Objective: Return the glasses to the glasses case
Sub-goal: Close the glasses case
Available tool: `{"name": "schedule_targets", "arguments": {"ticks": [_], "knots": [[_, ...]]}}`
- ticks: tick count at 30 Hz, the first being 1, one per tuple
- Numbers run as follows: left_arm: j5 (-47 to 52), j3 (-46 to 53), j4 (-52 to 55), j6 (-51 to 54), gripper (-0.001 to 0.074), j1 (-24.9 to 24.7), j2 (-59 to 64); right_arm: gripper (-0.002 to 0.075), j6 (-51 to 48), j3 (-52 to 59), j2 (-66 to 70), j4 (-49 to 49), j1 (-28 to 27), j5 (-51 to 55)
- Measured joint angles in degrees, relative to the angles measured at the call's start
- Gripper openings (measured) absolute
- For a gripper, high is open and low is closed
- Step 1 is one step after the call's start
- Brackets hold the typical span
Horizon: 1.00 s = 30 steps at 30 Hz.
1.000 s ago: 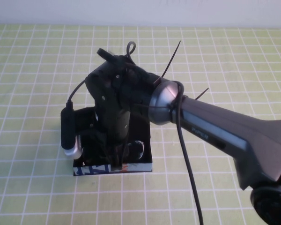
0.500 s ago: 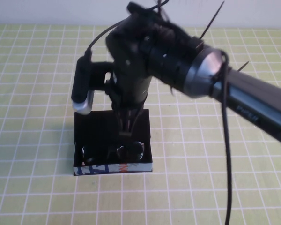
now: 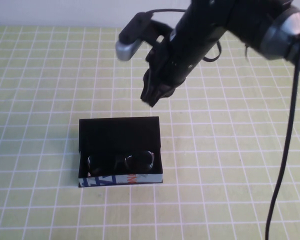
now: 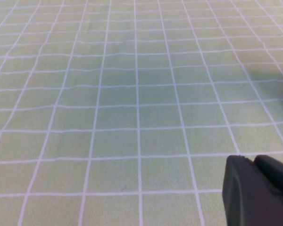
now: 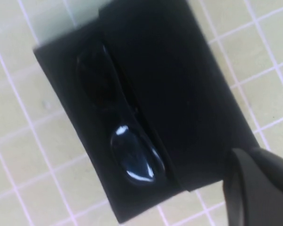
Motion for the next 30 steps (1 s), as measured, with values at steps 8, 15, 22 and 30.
{"name": "schedule_targets", "arguments": {"ticks": [8,15,22,30], "knots": [[-8.95,0.0,-3.85,-7.65,-0.0002,0.0,0.0,-0.0011,0.0,0.0,0.0,7.19,-5.63,0.0],[-17.21,0.0,-8.16,-19.28,-0.0002,-0.13,0.0,-0.0011,0.2,0.0,0.48,10.75,-6.58,0.0],[-2.57,-11.63,-8.64,-20.62,-0.0002,-4.01,15.32,-0.0011,5.34,-0.03,2.93,13.1,-6.58,0.0],[11.6,-25.75,-17.83,-2.84,-0.0002,-13.6,46.55,-0.0011,10.05,-0.03,4.08,12.44,-6.58,0.0]]}}
